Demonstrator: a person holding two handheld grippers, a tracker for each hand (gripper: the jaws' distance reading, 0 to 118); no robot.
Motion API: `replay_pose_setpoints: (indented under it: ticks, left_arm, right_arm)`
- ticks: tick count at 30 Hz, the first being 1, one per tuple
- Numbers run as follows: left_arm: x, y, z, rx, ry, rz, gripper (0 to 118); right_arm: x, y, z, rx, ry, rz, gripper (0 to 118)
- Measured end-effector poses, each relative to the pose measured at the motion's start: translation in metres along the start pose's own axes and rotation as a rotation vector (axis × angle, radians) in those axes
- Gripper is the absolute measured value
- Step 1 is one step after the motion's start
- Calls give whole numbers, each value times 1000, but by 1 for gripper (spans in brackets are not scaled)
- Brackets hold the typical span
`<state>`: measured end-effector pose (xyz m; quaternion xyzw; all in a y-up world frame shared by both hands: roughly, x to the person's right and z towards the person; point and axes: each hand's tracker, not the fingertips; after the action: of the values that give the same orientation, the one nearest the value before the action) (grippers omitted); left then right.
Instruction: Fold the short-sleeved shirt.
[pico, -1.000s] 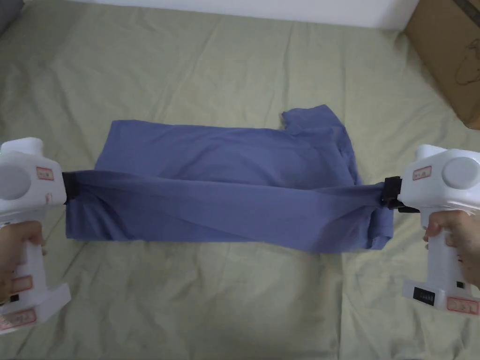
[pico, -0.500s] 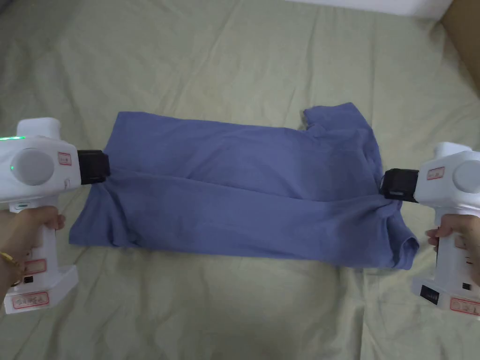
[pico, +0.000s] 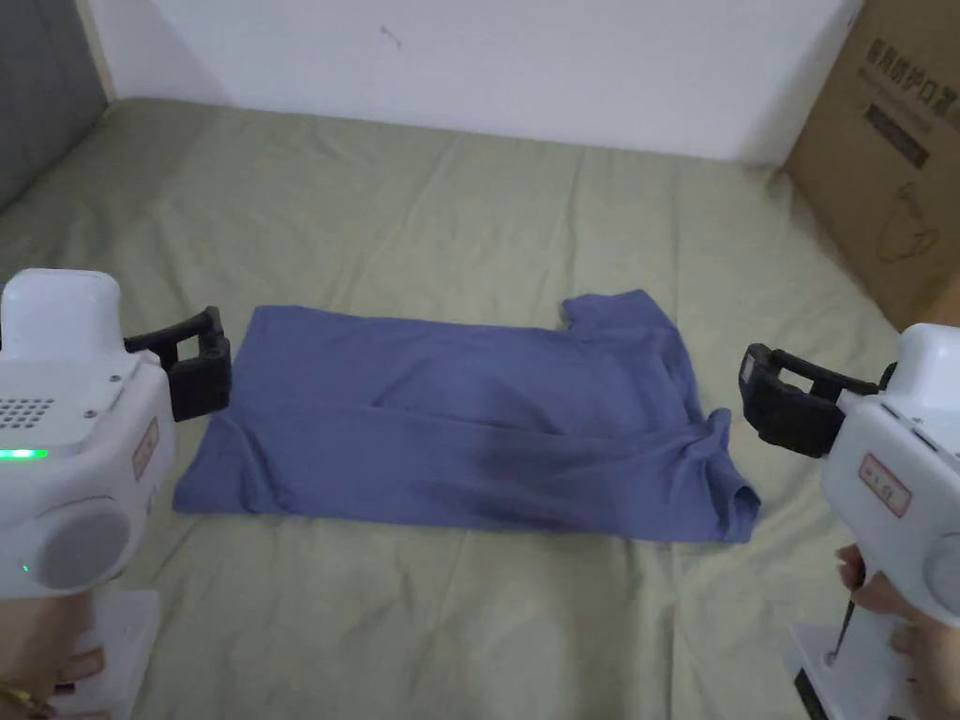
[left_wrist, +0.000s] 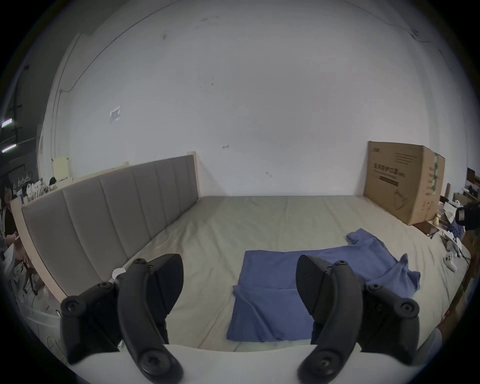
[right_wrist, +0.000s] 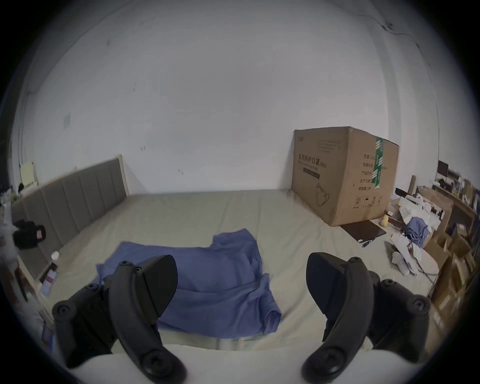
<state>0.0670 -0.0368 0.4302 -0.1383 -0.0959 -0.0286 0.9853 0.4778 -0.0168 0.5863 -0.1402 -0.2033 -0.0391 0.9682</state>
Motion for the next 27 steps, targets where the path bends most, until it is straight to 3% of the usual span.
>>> replay_pose_setpoints:
  ticks: [1,3,5,6,8,11,17,18,19,20,21,22,27]
  left_arm:
    - [1,0,7,11,-24,-4,70]
    - [5,1,18,20,-47,0,36]
    - [8,1,25,29,-61,5,29]
    - [10,0,27,27,-71,6,13]
    - [13,-2,30,8,-87,7,1]
    - [14,-7,28,-43,-129,22,0]
    - [6,-5,11,-115,-117,41,0]
    - [3,-3,2,-147,-113,37,3]
    - [-1,0,-9,-203,-128,29,19]
    - [-5,1,-20,-245,-160,40,51]
    - [-10,0,-37,-308,-191,60,100]
    - [-12,-1,-50,-379,-197,78,115]
    - [-23,-26,-115,-601,-180,90,114]
  right_arm:
    - [-2,-1,13,21,29,-7,74]
    - [-8,-2,28,55,25,7,31]
    - [-12,-3,40,71,15,9,24]
    - [-13,-4,44,76,20,0,10]
    - [-15,-4,46,61,31,-25,1]
    - [-16,-7,48,44,40,-59,0]
    - [-19,-11,41,12,36,-54,0]
    - [-19,-12,38,7,37,-53,0]
    - [-19,-12,36,2,37,-52,0]
    - [-20,-12,33,-7,36,-50,0]
    - [-19,-13,30,-15,35,-47,0]
    - [-19,-14,27,-20,33,-47,0]
    - [-20,-21,10,-73,23,-53,0]
